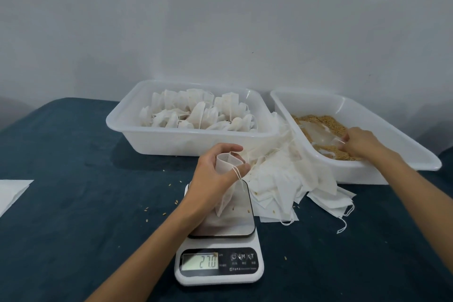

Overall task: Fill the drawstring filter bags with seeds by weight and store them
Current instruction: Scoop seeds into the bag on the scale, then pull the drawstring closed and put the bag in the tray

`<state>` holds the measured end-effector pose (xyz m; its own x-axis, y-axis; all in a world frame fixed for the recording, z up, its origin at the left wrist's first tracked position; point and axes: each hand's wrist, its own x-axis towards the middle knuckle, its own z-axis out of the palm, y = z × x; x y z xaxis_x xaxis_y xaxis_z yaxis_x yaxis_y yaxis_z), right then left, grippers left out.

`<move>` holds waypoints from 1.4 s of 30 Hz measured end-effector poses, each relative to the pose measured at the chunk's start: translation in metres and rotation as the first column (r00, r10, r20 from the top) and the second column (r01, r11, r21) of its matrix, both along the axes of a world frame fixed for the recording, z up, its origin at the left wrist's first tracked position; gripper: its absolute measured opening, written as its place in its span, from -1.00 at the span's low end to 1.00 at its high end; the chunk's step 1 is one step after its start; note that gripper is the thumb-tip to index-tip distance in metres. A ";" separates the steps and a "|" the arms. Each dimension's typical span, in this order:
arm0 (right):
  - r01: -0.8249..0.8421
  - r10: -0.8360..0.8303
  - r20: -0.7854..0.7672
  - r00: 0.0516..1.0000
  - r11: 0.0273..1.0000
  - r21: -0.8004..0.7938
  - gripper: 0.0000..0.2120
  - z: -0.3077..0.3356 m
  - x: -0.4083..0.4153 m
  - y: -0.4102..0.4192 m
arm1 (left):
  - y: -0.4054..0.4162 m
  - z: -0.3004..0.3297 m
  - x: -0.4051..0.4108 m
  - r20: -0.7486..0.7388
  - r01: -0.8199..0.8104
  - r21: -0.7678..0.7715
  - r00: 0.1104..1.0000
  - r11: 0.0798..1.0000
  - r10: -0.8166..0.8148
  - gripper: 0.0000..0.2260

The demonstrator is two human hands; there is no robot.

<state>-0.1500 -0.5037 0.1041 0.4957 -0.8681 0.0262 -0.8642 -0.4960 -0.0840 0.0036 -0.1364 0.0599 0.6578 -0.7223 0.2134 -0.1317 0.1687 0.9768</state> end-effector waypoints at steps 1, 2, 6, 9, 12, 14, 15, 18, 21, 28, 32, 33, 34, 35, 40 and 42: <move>0.008 -0.007 -0.052 0.999 1.000 0.011 -0.89 0.000 0.000 0.000 | 0.000 0.000 0.000 -0.003 0.003 0.003 1.000 1.000 -0.003 -0.67; 0.021 -0.019 -0.094 0.995 1.000 0.022 -0.89 0.001 0.001 0.001 | 0.000 0.000 -0.001 -0.004 0.004 0.007 1.000 1.000 -0.004 -0.67; 0.048 -0.039 -0.161 0.986 0.998 0.049 -0.85 0.001 0.004 0.004 | -0.001 -0.001 -0.002 -0.001 0.001 0.020 1.000 1.000 -0.001 -0.69; 0.038 -0.027 -0.202 0.979 0.998 0.048 -0.83 0.002 0.005 0.009 | -0.001 -0.004 -0.001 -0.011 0.005 0.047 1.000 0.999 -0.005 -0.70; 0.019 -0.020 -0.139 0.990 1.000 -0.011 -0.81 0.008 0.007 0.018 | -0.002 -0.005 -0.001 -0.018 -0.004 0.085 1.000 0.996 0.005 -0.72; -0.002 0.003 0.006 1.000 0.989 -0.150 -0.82 0.013 0.010 0.030 | -0.002 -0.006 0.000 -0.003 -0.012 0.115 1.000 0.993 0.013 -0.76; -0.022 0.053 0.122 0.991 0.971 -0.240 -0.81 0.016 0.012 0.039 | -0.003 -0.006 0.001 0.007 -0.012 0.133 1.000 0.991 0.011 -0.79; -0.114 0.331 0.518 0.789 0.907 -0.406 -0.84 0.025 0.016 0.087 | -0.004 -0.009 0.003 0.043 -0.004 0.151 0.999 0.988 -0.003 -0.89; -0.250 0.411 0.769 0.490 0.911 -0.328 -0.89 0.030 0.023 0.142 | -0.004 -0.006 0.000 0.064 -0.014 0.135 0.998 0.991 0.005 -0.82; -0.533 0.294 0.932 0.212 0.834 -0.142 -0.89 0.003 0.036 0.197 | 0.004 0.012 0.004 0.014 -0.026 0.079 1.000 0.997 0.025 -0.71; -0.536 0.249 0.941 0.231 0.839 -0.091 -0.86 -0.017 0.037 0.195 | 0.007 0.039 0.027 -0.010 -0.081 0.018 0.997 0.997 0.082 -0.72; -0.542 0.254 0.937 0.238 0.836 -0.089 -0.86 -0.020 0.036 0.195 | 0.006 0.049 0.037 0.009 -0.102 0.010 0.995 0.995 0.102 -0.72; -0.549 0.258 0.936 0.239 0.831 -0.088 -0.86 -0.021 0.036 0.196 | 0.004 0.058 0.048 0.031 -0.126 0.005 0.992 0.992 0.126 -0.71; -0.556 0.257 0.937 0.238 0.826 -0.086 -0.87 -0.021 0.036 0.197 | 0.000 0.067 0.061 0.050 -0.153 0.001 0.987 0.988 0.153 -0.71; -0.577 0.244 0.946 0.213 0.813 -0.079 -0.87 -0.019 0.036 0.200 | -0.038 0.098 0.139 0.135 -0.364 0.049 0.925 0.930 0.355 -0.71; -0.577 0.240 0.948 0.210 0.813 -0.078 -0.86 -0.019 0.036 0.200 | -0.054 0.099 0.174 0.211 -0.450 0.082 0.880 0.889 0.426 -0.71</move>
<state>-0.1139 -0.3040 0.0851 0.5842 -0.6012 0.5453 0.1706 -0.5658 -0.8067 0.1773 -0.1908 0.1590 0.8711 -0.3982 0.2874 -0.3411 -0.0697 0.9374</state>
